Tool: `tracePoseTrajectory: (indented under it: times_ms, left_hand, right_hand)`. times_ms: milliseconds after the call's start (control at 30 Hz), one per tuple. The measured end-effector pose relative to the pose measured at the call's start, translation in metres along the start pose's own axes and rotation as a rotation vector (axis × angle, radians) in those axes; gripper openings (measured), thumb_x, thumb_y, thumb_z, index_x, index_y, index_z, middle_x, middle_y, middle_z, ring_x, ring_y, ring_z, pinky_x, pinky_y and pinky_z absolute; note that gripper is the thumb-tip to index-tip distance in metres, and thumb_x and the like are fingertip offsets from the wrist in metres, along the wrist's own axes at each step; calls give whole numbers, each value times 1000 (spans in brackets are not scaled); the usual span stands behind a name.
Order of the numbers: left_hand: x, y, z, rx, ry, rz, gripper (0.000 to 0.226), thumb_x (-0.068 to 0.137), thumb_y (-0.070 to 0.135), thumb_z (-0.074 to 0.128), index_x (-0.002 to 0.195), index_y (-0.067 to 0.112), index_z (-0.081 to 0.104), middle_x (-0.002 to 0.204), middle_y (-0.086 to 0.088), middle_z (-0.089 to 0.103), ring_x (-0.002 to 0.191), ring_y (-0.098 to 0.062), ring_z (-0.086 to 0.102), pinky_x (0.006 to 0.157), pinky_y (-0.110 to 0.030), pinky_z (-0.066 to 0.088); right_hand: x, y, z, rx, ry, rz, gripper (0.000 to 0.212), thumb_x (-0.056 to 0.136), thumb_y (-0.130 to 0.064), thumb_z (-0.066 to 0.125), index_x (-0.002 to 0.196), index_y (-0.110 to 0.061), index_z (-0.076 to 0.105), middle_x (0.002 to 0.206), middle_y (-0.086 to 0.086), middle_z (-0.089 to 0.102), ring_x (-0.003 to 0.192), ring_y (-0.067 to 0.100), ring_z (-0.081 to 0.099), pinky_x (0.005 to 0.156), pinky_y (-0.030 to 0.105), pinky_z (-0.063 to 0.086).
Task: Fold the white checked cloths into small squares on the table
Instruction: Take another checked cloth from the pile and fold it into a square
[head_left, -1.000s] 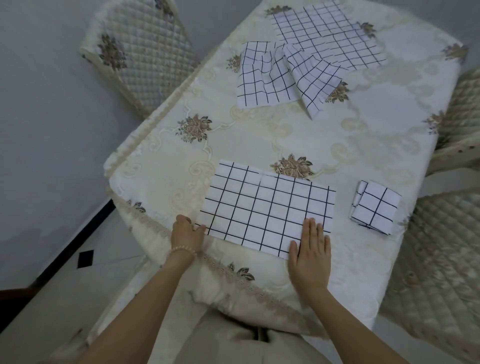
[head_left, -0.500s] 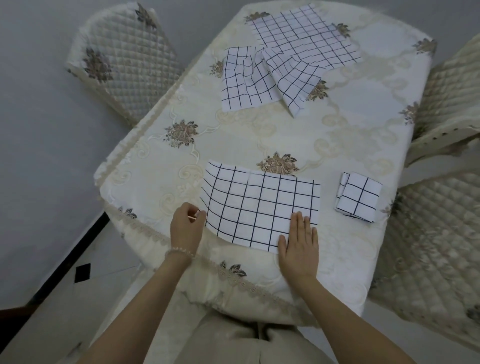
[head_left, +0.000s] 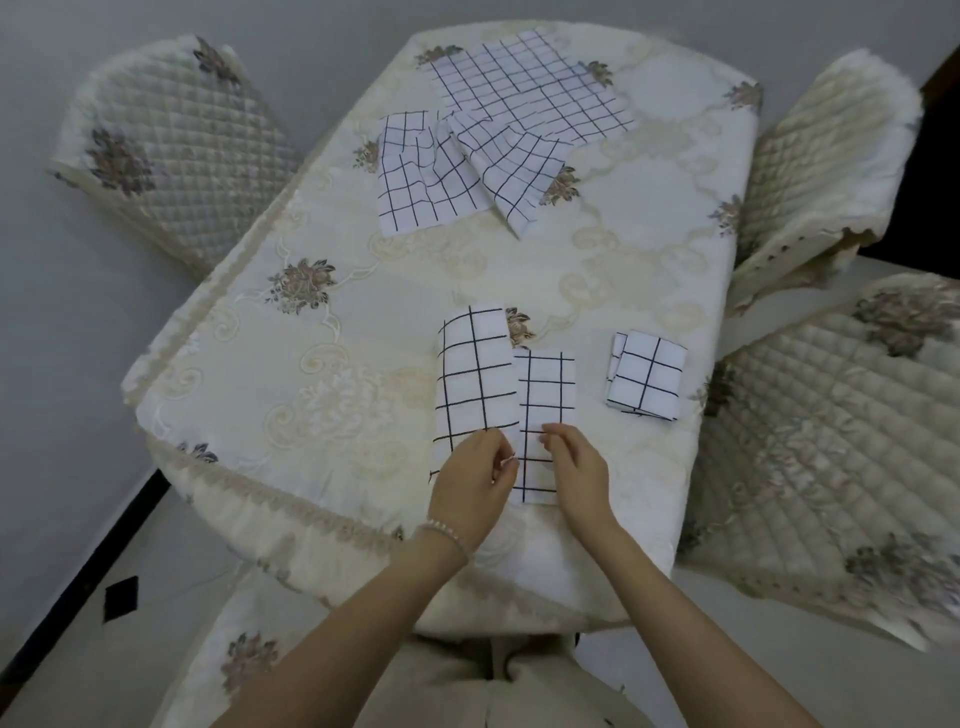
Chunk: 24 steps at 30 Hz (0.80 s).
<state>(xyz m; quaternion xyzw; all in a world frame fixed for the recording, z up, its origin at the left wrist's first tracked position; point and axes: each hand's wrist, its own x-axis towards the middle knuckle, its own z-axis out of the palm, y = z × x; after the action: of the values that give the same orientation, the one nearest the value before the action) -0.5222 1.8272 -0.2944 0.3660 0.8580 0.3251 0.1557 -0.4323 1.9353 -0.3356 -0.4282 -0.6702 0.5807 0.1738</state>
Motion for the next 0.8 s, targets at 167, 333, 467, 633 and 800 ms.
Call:
tracePoseTrajectory:
  times_ms: [167,333,467,633,800]
  left_hand:
    - [4,1,32,2,-210,-4,8,89,23,57,86,19,51,81,6,52,77,-13,49,69,-27,42]
    - [5,-11,24,-6,-239,-33,12,89,25,58,98,18,55,89,5,56,79,-11,54,72,-25,45]
    - [11,-41,8,59,-75,-90,11,89,17,57,99,13,56,92,1,54,82,-17,53,74,-30,46]
    - [14,-64,5,284,-141,-33,28,88,15,59,115,8,57,107,-10,51,95,-25,49,76,-32,46]
    - [10,-70,10,326,-157,-61,29,86,13,61,114,7,57,108,-12,51,96,-28,47,74,-34,47]
  right_hand:
    - [4,-3,-9,94,-27,207,19,95,-25,54,91,-10,65,74,1,64,67,14,60,64,27,51]
    - [14,14,-10,-139,24,223,8,89,-13,58,90,-6,62,82,5,64,73,16,56,62,20,43]
    - [12,15,-10,-152,50,191,5,88,-5,53,85,-6,58,79,4,61,70,15,53,59,18,43]
    - [10,19,-9,-216,84,133,5,85,-3,53,81,-4,52,78,12,58,68,18,49,60,28,40]
    - [9,17,-11,-238,67,135,11,82,-1,54,85,-8,47,78,4,52,68,16,46,58,25,38]
